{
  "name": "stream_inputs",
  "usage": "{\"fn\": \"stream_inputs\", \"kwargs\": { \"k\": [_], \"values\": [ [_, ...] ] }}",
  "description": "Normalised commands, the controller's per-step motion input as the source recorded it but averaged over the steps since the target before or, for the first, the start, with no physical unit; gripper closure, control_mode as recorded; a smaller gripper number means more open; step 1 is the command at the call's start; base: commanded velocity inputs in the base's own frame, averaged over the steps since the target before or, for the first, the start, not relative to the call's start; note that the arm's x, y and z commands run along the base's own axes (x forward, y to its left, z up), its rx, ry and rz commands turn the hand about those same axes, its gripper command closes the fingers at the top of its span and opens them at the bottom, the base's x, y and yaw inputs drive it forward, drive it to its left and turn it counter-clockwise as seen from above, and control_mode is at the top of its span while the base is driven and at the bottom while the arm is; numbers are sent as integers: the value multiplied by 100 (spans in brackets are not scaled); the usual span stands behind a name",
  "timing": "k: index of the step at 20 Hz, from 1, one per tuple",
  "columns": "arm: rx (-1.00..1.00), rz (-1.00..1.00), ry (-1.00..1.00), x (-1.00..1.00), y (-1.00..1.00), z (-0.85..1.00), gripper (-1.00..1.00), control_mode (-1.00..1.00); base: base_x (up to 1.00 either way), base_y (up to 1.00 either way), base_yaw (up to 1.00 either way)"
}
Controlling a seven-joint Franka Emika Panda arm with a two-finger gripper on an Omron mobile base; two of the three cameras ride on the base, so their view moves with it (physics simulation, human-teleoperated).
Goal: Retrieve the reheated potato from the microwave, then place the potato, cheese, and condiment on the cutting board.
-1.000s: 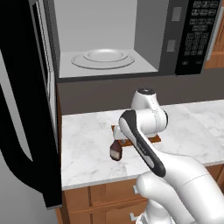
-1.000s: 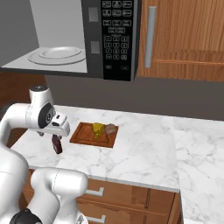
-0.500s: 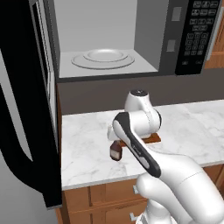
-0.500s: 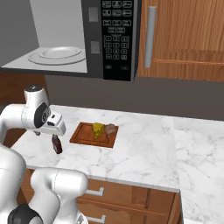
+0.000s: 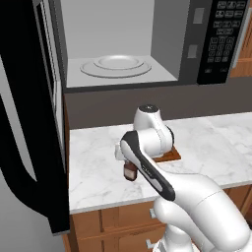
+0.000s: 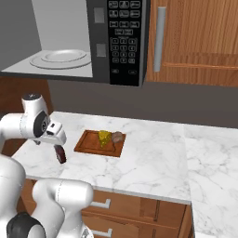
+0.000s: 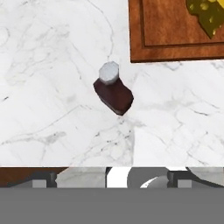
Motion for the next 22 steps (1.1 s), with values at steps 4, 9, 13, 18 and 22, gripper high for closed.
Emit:
{"fn": "stream_inputs", "kwargs": {
  "k": [4,9,13,18,22],
  "values": [
    [0,-7,-5,6,0,-9,-100,-100,0,0,0],
    [0,-9,-7,6,0,-7,-100,-100,0,0,0],
    [0,-4,-8,12,0,-5,-100,-100,0,0,0],
    [0,0,-4,16,0,0,-100,-100,0,0,0],
    [-1,0,0,14,0,-1,-100,-100,0,0,0]
  ]
}}
